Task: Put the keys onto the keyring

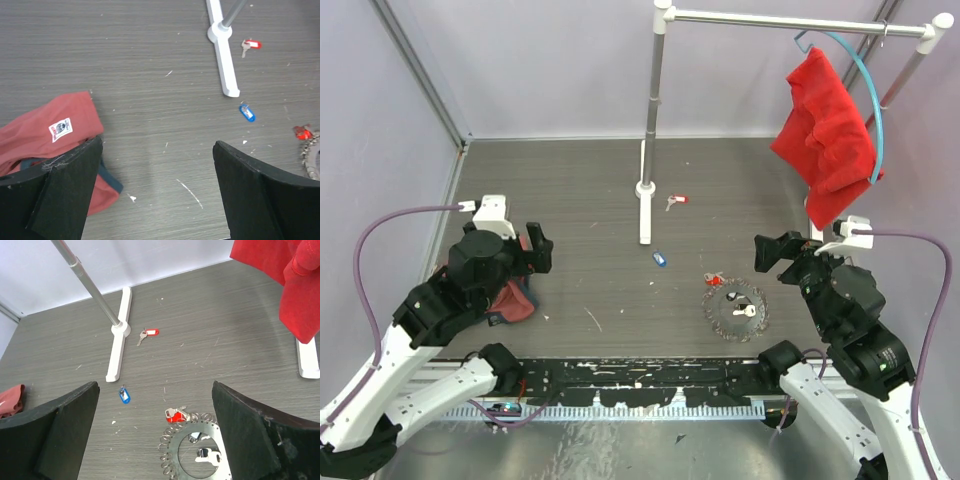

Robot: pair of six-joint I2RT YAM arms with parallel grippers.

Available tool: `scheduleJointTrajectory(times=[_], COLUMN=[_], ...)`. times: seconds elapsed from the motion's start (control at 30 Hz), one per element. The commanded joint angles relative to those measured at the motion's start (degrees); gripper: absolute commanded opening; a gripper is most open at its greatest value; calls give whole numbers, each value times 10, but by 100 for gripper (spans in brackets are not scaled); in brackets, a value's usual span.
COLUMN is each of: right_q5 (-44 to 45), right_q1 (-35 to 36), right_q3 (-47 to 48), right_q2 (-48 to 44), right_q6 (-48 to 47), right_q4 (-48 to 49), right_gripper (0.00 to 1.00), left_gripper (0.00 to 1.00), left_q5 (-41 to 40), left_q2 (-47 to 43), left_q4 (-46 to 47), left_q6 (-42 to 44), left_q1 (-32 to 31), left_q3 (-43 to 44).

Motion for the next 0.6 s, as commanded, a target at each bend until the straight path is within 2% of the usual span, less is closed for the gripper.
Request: scheduleJointTrajectory(times=[0.0,0.33,0.57], right_q5=[4,9,-38], right_q1=[-2,-2,-1], right_q3=[9,27,19], right_q2=[6,53,200], right_q6=[-8,27,88], right_q4=[15,-46,-80], right_gripper=[100,100,100], left_gripper=[98,98,98], left_q5=[-39,-36,-10], left_q2=[-7,-16,-17], left_q4=[-28,-49,-61], left_q6=[10,17,32], left_q1=[1,1,0], left_q3=[-6,-14,-26])
